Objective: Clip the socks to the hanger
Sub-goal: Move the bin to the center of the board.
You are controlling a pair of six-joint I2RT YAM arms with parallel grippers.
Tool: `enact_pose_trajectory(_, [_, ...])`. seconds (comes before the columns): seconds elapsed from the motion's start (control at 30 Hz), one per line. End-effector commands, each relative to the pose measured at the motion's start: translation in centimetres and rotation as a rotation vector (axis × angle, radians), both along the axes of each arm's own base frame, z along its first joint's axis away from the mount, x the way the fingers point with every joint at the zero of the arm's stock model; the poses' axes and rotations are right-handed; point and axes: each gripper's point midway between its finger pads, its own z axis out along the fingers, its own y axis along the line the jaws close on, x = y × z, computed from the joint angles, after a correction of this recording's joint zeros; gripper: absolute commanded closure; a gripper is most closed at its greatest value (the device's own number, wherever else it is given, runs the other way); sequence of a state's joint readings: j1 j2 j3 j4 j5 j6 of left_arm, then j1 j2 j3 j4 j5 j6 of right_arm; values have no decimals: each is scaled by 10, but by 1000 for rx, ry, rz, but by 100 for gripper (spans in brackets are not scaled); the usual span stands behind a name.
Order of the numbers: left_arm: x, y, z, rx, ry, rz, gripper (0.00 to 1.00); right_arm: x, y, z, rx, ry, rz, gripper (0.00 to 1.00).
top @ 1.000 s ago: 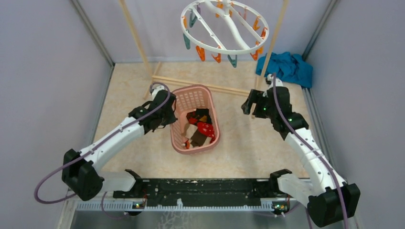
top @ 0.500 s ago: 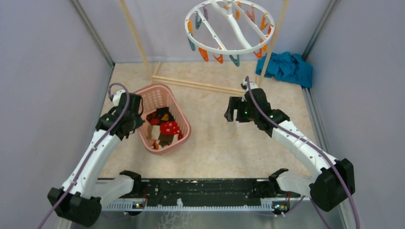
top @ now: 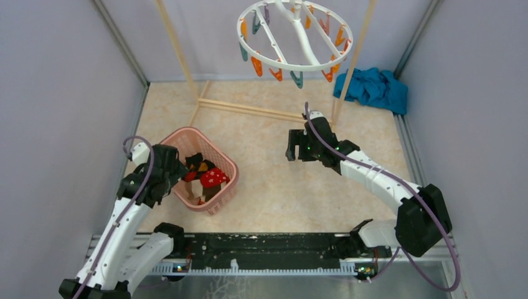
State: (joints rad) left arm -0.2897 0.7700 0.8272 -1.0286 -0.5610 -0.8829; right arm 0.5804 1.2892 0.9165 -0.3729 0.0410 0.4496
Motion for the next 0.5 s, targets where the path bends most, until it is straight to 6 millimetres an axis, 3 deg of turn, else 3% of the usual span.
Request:
enact_pose_trajectory(0.0, [7,3,12,-38,-94,73,2,17,5,25,30,-84,-30,22])
enact_pose_trajectory(0.13, [11,-2,55,-67,-186,26,2,13,4,29,42,-91,-24,22])
enact_pose_trajectory(0.27, [25,-28,118,-130,-336,-154,2,10,3,24,37,-79,-30,22])
enact_pose_trajectory(0.37, [32,-42,154,-161,-391,-240,2,7,2,17,41,-63,-34,22])
enact_pose_trajectory(0.47, [44,-63,160,-214,-328,-315,2,4,-1,17,42,-63,-42,22])
